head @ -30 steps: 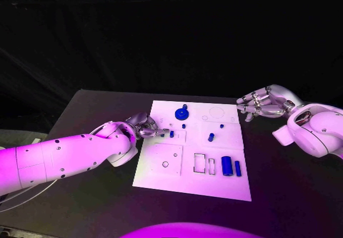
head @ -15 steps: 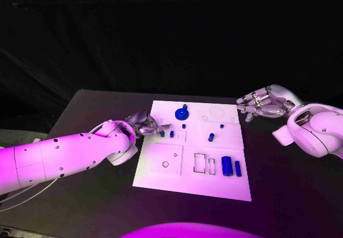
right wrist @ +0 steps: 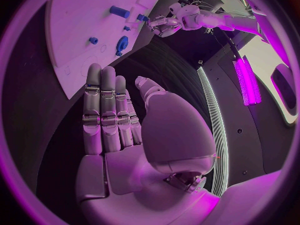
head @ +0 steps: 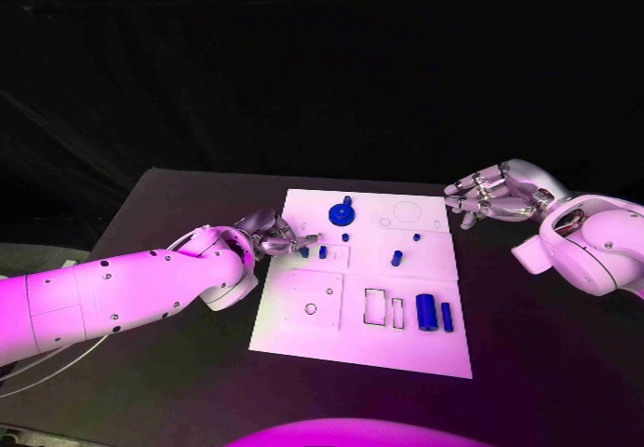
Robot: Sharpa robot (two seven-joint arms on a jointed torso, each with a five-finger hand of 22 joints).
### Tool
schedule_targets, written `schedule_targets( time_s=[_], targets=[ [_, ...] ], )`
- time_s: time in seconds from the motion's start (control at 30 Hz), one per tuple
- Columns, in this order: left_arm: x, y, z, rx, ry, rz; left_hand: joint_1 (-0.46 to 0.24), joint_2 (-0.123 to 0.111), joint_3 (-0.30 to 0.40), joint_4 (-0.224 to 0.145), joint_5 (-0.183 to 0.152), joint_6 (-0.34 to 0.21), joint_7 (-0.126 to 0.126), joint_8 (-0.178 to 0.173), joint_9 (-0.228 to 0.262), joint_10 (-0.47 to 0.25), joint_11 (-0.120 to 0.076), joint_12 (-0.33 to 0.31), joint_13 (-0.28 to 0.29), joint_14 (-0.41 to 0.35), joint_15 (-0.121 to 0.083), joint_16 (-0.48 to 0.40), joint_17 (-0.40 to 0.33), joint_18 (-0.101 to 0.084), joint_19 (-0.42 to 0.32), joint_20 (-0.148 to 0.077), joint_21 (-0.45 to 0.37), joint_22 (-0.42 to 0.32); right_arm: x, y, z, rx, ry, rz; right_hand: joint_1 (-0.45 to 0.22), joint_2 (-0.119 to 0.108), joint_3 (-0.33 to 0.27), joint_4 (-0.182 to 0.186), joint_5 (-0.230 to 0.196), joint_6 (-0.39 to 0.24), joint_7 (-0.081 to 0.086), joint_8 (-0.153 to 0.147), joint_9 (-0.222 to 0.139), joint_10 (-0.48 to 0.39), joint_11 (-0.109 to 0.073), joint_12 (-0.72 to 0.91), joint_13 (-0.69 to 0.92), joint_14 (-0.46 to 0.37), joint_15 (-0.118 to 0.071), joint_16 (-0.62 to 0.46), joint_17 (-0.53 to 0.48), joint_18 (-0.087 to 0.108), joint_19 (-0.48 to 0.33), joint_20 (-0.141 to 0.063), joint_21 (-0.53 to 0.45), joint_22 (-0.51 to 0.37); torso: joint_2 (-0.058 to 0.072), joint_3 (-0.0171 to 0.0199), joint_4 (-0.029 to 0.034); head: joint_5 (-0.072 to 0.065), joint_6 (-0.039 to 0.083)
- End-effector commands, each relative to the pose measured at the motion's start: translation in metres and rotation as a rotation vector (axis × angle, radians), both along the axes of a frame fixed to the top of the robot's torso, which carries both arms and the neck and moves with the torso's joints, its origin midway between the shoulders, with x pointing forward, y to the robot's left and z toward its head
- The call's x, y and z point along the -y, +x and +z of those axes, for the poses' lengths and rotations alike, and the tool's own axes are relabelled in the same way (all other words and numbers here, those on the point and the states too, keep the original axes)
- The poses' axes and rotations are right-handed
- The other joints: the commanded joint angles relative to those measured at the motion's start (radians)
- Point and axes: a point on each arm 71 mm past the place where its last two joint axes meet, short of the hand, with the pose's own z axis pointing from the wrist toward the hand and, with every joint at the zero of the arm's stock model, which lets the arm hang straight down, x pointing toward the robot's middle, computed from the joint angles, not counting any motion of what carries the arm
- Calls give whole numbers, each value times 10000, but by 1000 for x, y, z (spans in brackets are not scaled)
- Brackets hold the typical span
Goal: Assemble the parts on the task board
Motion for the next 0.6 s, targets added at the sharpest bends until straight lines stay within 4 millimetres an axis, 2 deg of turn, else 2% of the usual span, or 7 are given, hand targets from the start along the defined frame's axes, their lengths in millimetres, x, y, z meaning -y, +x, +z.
schedule_targets(
  time_s=[0.03, 0.6],
  targets=[
    [1, 0, 0, -119, 50, -106, -3, 14, 113, -4, 40, -27, -39, 67, 13, 34, -46, -5, 3, 1021, -99, 50, 2524, -121, 325, -29, 21, 1005, 0, 0, 1, 87, -18, 30, -108, 13, -14, 45, 62, -59, -1, 52, 16, -72, -31, 51, 16, -83, 19, -47, 15, -27, -4, 54, -32, -11, 7, 4, -2, -1, 5],
    [1, 2, 2, 224, -17, -55, 85, 25, 183, -9, 38, -30, -43, 75, 16, 38, -50, 10, 22, 1021, -101, 52, 2526, -122, 328, -30, 24, 1011, 0, 0, 1, 92, -15, 28, -121, 15, -20, 55, 65, -64, 1, 57, 21, -78, -28, 55, 37, -85, 22, -56, 37, -27, -3, 57, -36, -23, 7, 5, -7, 28, 19]
  ],
)
